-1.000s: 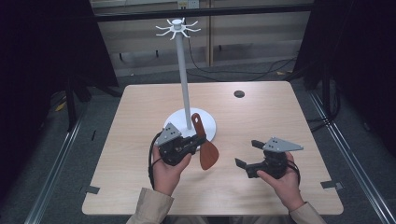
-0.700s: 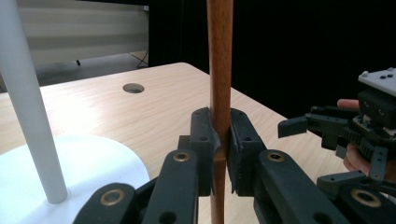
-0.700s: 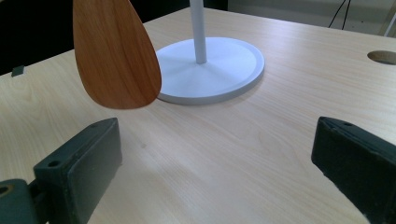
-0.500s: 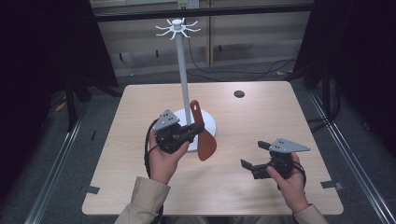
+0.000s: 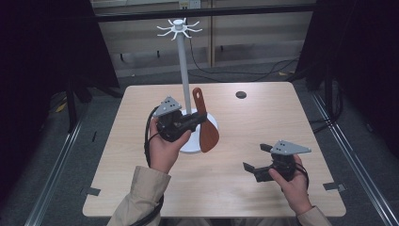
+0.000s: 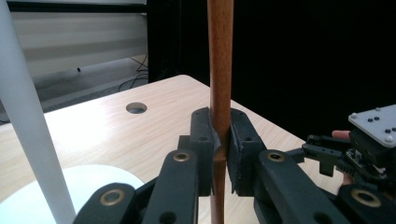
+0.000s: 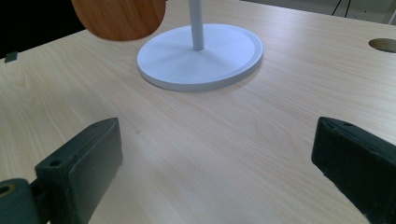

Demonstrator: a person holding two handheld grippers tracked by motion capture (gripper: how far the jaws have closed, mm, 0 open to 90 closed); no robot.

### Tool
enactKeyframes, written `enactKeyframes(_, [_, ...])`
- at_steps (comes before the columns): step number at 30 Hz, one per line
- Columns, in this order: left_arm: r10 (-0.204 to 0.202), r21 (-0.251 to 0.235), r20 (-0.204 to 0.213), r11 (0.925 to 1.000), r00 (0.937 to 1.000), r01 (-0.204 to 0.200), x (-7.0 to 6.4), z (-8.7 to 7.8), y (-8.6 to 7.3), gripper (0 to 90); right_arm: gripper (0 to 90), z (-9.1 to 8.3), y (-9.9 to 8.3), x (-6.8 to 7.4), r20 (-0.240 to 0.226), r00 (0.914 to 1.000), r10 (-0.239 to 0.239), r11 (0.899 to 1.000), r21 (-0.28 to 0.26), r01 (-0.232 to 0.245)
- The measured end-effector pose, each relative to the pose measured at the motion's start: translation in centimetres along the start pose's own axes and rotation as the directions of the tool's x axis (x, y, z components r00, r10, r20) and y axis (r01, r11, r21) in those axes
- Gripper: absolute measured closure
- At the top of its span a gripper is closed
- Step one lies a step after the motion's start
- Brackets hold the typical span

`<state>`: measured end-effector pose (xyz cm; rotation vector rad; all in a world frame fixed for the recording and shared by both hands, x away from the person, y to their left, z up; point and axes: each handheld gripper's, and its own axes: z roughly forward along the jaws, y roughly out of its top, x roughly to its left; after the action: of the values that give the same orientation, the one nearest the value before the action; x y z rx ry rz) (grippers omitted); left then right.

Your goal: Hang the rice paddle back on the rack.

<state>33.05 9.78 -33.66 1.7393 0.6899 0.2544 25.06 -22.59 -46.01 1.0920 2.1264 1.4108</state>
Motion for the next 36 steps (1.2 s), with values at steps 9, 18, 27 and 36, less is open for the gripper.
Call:
enactKeyframes(9, [0.019, 0.007, -0.005, 0.9998, 0.9998, -0.019, 0.6, -0.2, 2.6, 82.4, 1.7, 0.1, -0.2, 0.0, -0.008, 1.0000, -0.004, 1.000, 0.012, 0.004])
enactKeyframes(18, [0.032, -0.022, -0.015, 0.9992, 0.9994, -0.033, 1.0, -0.5, 4.8, 82.4, 1.8, 0.0, -0.3, -0.2, -0.002, 1.0000, -0.002, 1.000, 0.023, 0.002])
enactKeyframes(27, [0.064, -0.057, -0.014, 0.9963, 0.9978, -0.065, 1.2, -0.3, 7.1, 82.4, 1.9, 0.1, -0.3, -0.1, -0.005, 0.9999, -0.015, 0.999, 0.032, 0.016])
enactKeyframes(36, [0.072, -0.078, -0.037, 0.9941, 0.9967, -0.075, 2.0, 0.3, 9.7, 82.4, 1.9, 0.1, -0.3, 0.0, -0.010, 0.9998, -0.014, 0.999, 0.033, 0.015])
